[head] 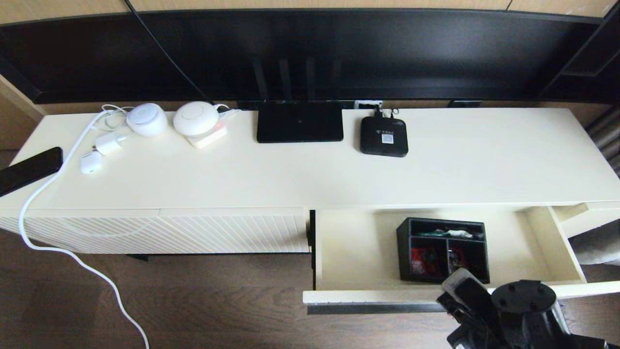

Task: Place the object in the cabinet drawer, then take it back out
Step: Close the drawer

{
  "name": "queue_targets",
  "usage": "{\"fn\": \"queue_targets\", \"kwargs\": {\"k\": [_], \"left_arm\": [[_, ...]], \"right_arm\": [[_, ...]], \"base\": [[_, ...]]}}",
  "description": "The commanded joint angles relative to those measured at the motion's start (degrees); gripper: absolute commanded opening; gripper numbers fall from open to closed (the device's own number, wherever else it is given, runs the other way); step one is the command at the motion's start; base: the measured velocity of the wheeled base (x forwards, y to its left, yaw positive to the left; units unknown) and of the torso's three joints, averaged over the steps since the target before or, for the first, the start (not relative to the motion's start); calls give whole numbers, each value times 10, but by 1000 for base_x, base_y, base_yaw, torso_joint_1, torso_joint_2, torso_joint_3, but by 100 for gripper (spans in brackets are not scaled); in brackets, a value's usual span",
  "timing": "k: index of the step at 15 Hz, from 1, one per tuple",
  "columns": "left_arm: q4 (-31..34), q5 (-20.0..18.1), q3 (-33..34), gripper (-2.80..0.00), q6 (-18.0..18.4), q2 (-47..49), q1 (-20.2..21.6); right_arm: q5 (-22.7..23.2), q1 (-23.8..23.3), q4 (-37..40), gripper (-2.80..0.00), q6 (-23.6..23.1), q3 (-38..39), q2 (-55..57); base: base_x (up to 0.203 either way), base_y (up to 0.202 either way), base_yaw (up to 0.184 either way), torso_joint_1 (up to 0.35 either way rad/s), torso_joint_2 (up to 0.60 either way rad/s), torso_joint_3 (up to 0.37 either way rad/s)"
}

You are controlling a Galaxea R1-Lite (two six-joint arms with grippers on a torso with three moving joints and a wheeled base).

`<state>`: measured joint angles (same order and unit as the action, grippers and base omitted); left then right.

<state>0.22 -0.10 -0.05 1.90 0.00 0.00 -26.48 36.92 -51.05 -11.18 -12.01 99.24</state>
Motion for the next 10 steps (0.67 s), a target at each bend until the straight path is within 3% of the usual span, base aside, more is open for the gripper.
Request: {"fn": "queue_targets", "kwargs": {"k": [1, 10], "left_arm": [[0, 0, 0, -280, 0, 1, 0], [0, 0, 0, -280, 0, 1, 0]], "right_arm": [[-3, -3, -6, -280, 0, -4, 14], [-29, -32, -189, -280, -9, -5, 102]], "base": [[0, 0, 0, 0, 0, 0], [0, 0, 0, 0, 0, 0]]}}
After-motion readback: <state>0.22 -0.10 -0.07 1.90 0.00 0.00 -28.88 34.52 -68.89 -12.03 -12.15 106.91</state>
